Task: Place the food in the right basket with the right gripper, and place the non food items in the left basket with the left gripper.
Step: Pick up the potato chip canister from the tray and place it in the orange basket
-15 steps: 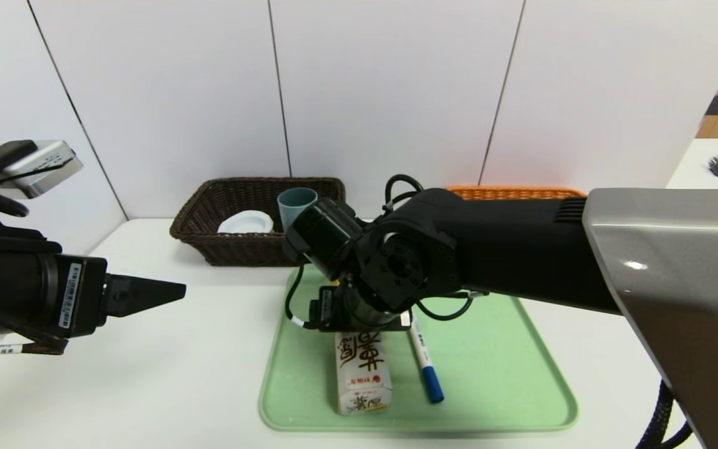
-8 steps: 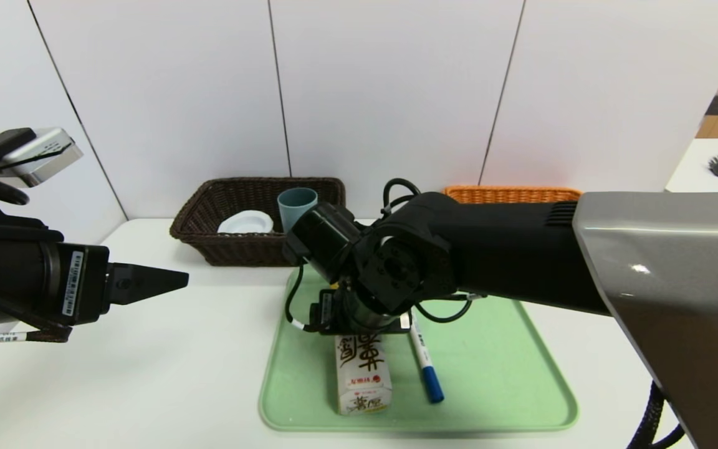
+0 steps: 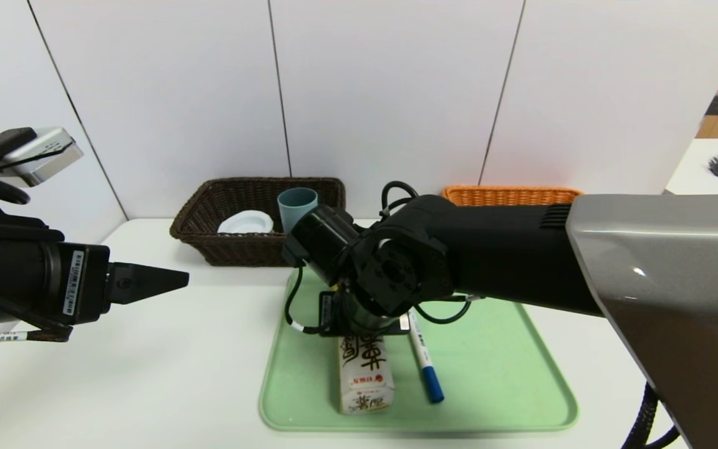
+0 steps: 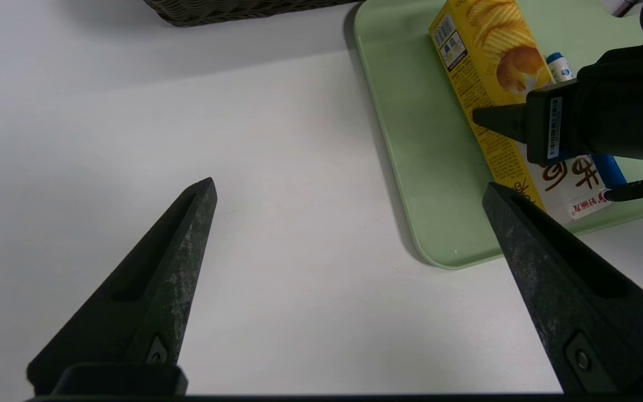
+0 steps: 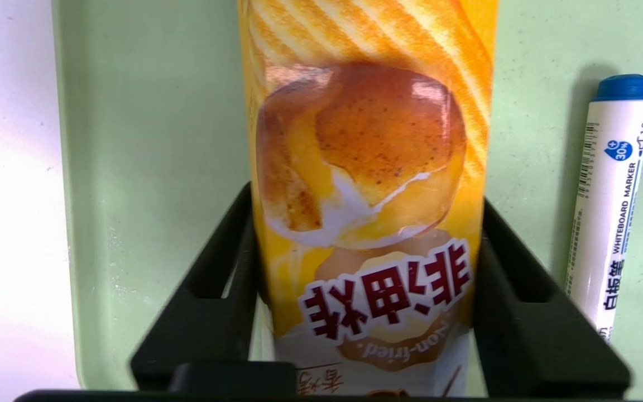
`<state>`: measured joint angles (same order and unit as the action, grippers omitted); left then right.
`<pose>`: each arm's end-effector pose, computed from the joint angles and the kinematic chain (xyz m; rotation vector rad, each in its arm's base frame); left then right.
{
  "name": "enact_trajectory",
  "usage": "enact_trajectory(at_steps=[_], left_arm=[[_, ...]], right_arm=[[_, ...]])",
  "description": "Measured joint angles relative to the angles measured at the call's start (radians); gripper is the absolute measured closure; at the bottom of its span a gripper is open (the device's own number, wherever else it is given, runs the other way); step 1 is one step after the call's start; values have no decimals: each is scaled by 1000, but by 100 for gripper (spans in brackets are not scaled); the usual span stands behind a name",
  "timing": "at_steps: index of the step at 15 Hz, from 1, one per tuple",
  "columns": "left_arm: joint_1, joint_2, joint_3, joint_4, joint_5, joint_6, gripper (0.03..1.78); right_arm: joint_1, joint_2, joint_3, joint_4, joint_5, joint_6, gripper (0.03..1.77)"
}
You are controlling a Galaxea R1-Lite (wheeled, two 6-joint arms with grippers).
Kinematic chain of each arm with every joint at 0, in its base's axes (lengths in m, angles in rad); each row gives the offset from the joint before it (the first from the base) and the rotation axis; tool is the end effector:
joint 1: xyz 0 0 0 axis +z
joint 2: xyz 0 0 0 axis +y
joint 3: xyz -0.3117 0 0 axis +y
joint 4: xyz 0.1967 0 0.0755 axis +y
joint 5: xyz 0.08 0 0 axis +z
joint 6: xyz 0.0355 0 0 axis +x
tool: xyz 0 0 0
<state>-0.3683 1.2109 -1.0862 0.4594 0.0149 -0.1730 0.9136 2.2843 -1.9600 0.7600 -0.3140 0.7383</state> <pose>0.1785 -0.0683 0.2785 -0.0547 0.6036 -0.2921 0.2944 0.3636 0.1440 0.0379 1.0135 0.1751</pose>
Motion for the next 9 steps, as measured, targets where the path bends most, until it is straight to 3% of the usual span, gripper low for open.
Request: enact_trajectory(at_steps=[3,9], left_arm=[[1,-2,0,0,0,-1,12],[2,-3,-7,0,0,-1,12]], right_arm=[[0,1,-1,-1,0,0,99],[-6,-17,1,26,-5,-14,99]])
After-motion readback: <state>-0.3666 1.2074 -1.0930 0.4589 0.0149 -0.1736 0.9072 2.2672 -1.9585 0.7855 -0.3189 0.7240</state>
